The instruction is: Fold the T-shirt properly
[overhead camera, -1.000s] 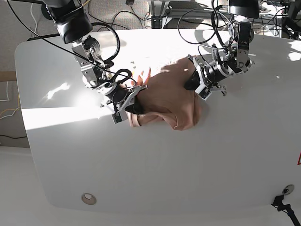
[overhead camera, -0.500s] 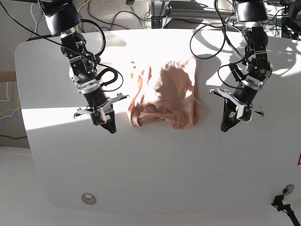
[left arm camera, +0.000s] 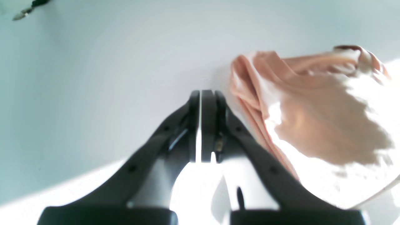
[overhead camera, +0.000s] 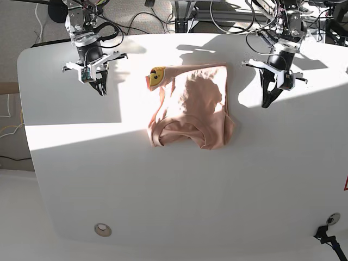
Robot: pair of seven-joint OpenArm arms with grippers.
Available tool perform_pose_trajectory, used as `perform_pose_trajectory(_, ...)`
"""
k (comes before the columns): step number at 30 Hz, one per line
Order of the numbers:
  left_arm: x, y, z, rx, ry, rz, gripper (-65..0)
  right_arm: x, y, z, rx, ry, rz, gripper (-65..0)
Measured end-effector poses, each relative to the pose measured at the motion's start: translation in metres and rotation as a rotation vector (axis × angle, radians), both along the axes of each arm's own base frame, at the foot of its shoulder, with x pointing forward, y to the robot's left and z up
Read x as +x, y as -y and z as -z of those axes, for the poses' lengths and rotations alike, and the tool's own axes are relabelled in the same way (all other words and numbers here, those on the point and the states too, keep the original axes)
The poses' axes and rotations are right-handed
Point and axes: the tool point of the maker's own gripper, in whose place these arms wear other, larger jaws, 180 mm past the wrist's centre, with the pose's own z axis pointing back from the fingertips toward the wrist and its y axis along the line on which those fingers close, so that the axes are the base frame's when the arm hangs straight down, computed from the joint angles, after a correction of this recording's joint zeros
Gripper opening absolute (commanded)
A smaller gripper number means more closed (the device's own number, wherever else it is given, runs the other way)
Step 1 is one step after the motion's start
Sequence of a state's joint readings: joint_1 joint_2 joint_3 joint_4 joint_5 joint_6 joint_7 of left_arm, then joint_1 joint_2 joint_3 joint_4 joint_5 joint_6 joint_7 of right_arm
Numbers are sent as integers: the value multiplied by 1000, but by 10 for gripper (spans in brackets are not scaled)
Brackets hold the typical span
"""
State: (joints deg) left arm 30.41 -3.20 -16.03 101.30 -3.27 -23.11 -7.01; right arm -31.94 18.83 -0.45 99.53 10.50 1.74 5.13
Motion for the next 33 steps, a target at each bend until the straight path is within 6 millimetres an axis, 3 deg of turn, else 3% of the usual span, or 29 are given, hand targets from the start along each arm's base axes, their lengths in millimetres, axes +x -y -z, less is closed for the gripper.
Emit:
perform_pose_trajectory(6, -61, 8, 16, -26, -123, -12, -650, -64, -3, 6, 3, -115, -7, -650)
perform_pose_trajectory(11, -114, -16, 35, 1, -256, -125, -650, -125, -8, 20, 16, -258, -9, -650)
perform_pose_trajectory(15, -157, 4, 47, -51, -371, -64, -650, -169, -13, 30, 41, -365, 20, -650)
perform_pose_trajectory(21, -202, 28, 72, -159, -500, -56, -650, -212, -14, 33, 41, -463, 33, -650)
perform_pose_trajectory(25, -232, 12, 99, -158, -595, -116, -650, -247, -17, 61, 65, -565, 85, -650)
perform_pose_trajectory(27, -241, 12, 117, -175, -639, -124, -650, -259, -14, 81, 58, -620, 103, -650)
perform_pose_trajectory(29, -238, 15, 136, -197, -662, -109, -650, -257, -6, 98, 43, -627, 140, -650)
perform_pose_trajectory(33, -231, 8, 175, -244, -695, -163, -650, -252, -15, 131, 99, -650, 123, -650)
